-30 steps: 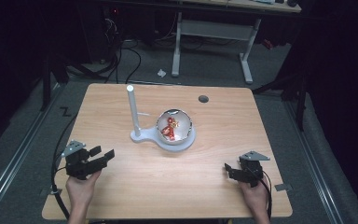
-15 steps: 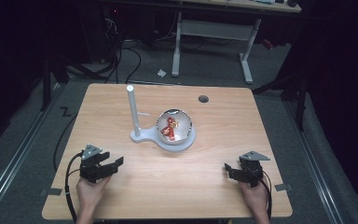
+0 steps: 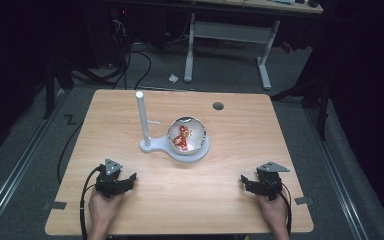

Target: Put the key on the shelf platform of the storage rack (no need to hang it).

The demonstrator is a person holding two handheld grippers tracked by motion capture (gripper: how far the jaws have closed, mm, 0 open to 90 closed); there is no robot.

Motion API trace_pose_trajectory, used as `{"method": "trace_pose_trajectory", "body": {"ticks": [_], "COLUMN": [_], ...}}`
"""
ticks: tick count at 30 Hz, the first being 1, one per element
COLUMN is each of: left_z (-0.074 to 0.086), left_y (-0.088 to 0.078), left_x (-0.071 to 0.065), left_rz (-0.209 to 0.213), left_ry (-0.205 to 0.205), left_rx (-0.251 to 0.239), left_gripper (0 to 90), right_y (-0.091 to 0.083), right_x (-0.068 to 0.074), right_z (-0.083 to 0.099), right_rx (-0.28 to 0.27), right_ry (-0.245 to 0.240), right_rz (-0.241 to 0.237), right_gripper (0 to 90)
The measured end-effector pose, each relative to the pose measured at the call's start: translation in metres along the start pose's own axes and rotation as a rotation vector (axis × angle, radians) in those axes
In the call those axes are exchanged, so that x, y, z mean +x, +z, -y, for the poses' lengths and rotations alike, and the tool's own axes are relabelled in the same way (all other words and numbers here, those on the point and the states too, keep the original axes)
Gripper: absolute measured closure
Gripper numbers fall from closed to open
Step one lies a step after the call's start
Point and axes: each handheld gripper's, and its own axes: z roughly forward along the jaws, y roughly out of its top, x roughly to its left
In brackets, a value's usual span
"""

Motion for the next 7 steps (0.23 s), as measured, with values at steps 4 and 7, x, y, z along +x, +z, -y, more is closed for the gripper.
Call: {"method": "trace_pose_trajectory", "body": {"ticks": [4, 7], "left_z": [0.001, 0.0009], "left_y": [0.0007, 0.0008], "left_x": [-0.0007, -0.0005], "left_rz": [-0.004, -0.003], "left_ry": [0.002, 0.003], "left_rx": [-0.005, -0.005], "left_gripper": [29.4, 29.1], "right_y": [0.0, 0.0], "right_x": [0.0, 0.0], "right_z": [0.0, 0.0], "right_rx": [0.0, 0.0], "right_ry": [0.0, 0.0], "right_rz": [0.0, 0.0], "right_gripper": [28.0, 28.0]}}
